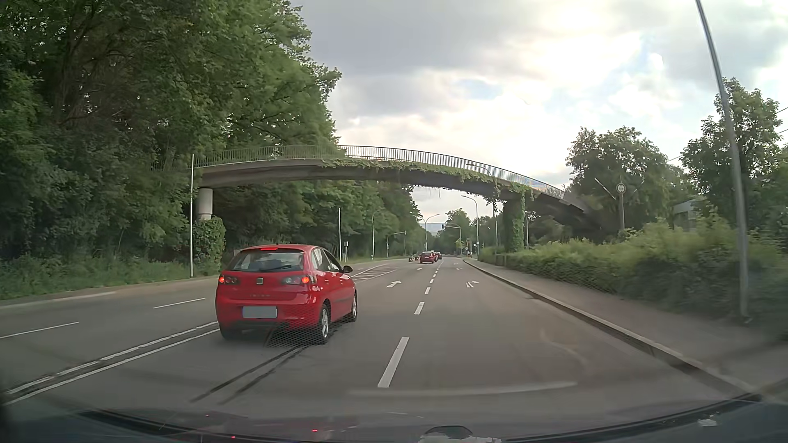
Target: Follow the waypoints while adhering to traffic rules and regulations
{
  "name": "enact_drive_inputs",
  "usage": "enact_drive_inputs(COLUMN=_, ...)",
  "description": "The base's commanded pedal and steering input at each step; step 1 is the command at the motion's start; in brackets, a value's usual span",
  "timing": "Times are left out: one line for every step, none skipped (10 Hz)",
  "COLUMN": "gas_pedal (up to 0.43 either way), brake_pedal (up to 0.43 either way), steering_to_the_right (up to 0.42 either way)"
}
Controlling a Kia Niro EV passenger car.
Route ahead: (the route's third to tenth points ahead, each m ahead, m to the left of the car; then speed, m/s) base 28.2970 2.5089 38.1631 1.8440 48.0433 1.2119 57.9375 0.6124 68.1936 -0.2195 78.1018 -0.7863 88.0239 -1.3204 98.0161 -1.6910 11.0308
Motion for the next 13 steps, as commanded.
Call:
enact_drive_inputs(gas_pedal=0.079, brake_pedal=0.000, steering_to_the_right=-0.002)
enact_drive_inputs(gas_pedal=0.079, brake_pedal=0.000, steering_to_the_right=-0.002)
enact_drive_inputs(gas_pedal=0.079, brake_pedal=0.000, steering_to_the_right=-0.002)
enact_drive_inputs(gas_pedal=0.079, brake_pedal=0.000, steering_to_the_right=-0.001)
enact_drive_inputs(gas_pedal=0.079, brake_pedal=0.000, steering_to_the_right=-0.002)
enact_drive_inputs(gas_pedal=0.079, brake_pedal=0.000, steering_to_the_right=-0.001)
enact_drive_inputs(gas_pedal=0.079, brake_pedal=0.000, steering_to_the_right=-0.001)
enact_drive_inputs(gas_pedal=0.079, brake_pedal=0.000, steering_to_the_right=-0.001)
enact_drive_inputs(gas_pedal=0.079, brake_pedal=0.000, steering_to_the_right=0.000)
enact_drive_inputs(gas_pedal=0.079, brake_pedal=0.000, steering_to_the_right=0.000)
enact_drive_inputs(gas_pedal=0.067, brake_pedal=0.000, steering_to_the_right=0.001)
enact_drive_inputs(gas_pedal=0.067, brake_pedal=0.000, steering_to_the_right=0.002)
enact_drive_inputs(gas_pedal=0.067, brake_pedal=0.000, steering_to_the_right=0.002)
